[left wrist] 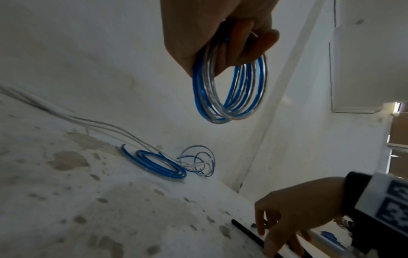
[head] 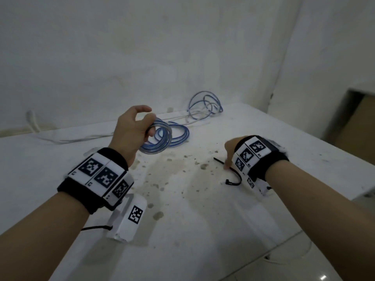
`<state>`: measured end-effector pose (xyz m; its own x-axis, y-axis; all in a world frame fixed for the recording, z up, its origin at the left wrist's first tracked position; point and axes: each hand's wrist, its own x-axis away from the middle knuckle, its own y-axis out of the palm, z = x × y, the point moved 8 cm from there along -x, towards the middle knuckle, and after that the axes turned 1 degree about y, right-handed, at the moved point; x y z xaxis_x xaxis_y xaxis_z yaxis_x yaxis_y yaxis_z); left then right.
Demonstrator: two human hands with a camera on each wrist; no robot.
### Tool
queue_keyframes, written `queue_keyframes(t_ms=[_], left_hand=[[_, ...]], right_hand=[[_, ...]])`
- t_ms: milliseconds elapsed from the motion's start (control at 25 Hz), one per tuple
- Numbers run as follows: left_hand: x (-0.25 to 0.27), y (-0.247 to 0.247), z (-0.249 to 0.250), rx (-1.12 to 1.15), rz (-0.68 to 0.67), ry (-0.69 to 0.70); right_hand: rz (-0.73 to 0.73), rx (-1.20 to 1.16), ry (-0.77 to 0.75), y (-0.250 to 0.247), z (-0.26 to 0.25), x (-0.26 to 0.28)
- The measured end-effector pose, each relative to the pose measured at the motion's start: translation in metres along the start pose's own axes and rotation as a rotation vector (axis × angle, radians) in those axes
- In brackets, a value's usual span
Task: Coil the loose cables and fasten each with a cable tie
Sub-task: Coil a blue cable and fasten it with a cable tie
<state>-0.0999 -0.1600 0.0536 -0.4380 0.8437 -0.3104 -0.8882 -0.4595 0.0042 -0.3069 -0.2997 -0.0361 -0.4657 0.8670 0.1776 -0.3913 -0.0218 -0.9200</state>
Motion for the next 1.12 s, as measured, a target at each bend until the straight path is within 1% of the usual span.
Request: queue_keyframes(t_ms=[120, 200, 240, 280, 320, 360, 400, 440, 480, 520, 560, 600, 680, 800, 840, 880, 1040, 1120], left_hand=[[0.003, 0.014, 0.001, 0.020, -0.012, -0.005], [0.003, 0.009, 0.000, 0.027, 0.006, 0.000], [0.003, 0.002, 0.000, 0.032, 0.029, 0.005], [0.001, -0.008, 0.000, 0.034, 0.063, 0.012], [0.000, -0.020, -0.001, 0.031, 0.103, 0.016], [-0.002, -0.036, -0.002, 0.012, 0.156, 0.024], [-0.002, -0.051, -0.003, -0.017, 0.207, 0.030], [-0.001, -0.068, -0.002, -0.055, 0.263, 0.042], [0.001, -0.085, -0.002, -0.092, 0.312, 0.056], [0.003, -0.098, -0.002, -0.118, 0.348, 0.063], [0.006, -0.113, -0.002, -0.142, 0.381, 0.065], [0.009, -0.124, -0.004, -0.161, 0.406, 0.058], [0.015, -0.147, -0.005, -0.189, 0.453, 0.046], [0.022, -0.165, -0.006, -0.214, 0.474, 0.059], [0.025, -0.172, -0.006, -0.230, 0.482, 0.072], [0.025, -0.170, -0.006, -0.243, 0.477, 0.084], [0.030, -0.171, -0.004, -0.248, 0.494, 0.133], [0.030, -0.168, -0.008, -0.190, 0.494, 0.118]], right_hand=[[-0.112, -0.151, -0.038, 0.019, 0.004, 0.006], [-0.107, -0.201, -0.013, 0.009, -0.001, 0.005], [-0.092, -0.264, -0.021, 0.000, -0.009, 0.004], [-0.091, -0.377, -0.053, -0.010, -0.020, 0.003], [-0.086, -0.579, -0.103, -0.023, -0.034, 0.006], [-0.076, -0.836, -0.171, -0.040, -0.051, 0.010], [-0.051, -1.104, -0.253, -0.060, -0.066, 0.018], [-0.028, -1.307, -0.374, -0.084, -0.085, 0.027], [-0.004, -1.431, -0.494, -0.104, -0.103, 0.034], [0.019, -1.502, -0.597, -0.121, -0.120, 0.041], [0.047, -1.529, -0.673, -0.136, -0.138, 0.046], [0.081, -1.531, -0.711, -0.145, -0.154, 0.048], [0.134, -1.488, -0.739, -0.155, -0.185, 0.046], [0.117, -1.492, -0.783, -0.156, -0.220, 0.045], [0.116, -1.519, -0.789, -0.158, -0.230, 0.044], [0.146, -1.554, -0.764, -0.159, -0.232, 0.043], [0.361, -1.554, -0.700, -0.172, -0.243, 0.042], [0.416, -1.598, -0.703, -0.175, -0.246, 0.042]])
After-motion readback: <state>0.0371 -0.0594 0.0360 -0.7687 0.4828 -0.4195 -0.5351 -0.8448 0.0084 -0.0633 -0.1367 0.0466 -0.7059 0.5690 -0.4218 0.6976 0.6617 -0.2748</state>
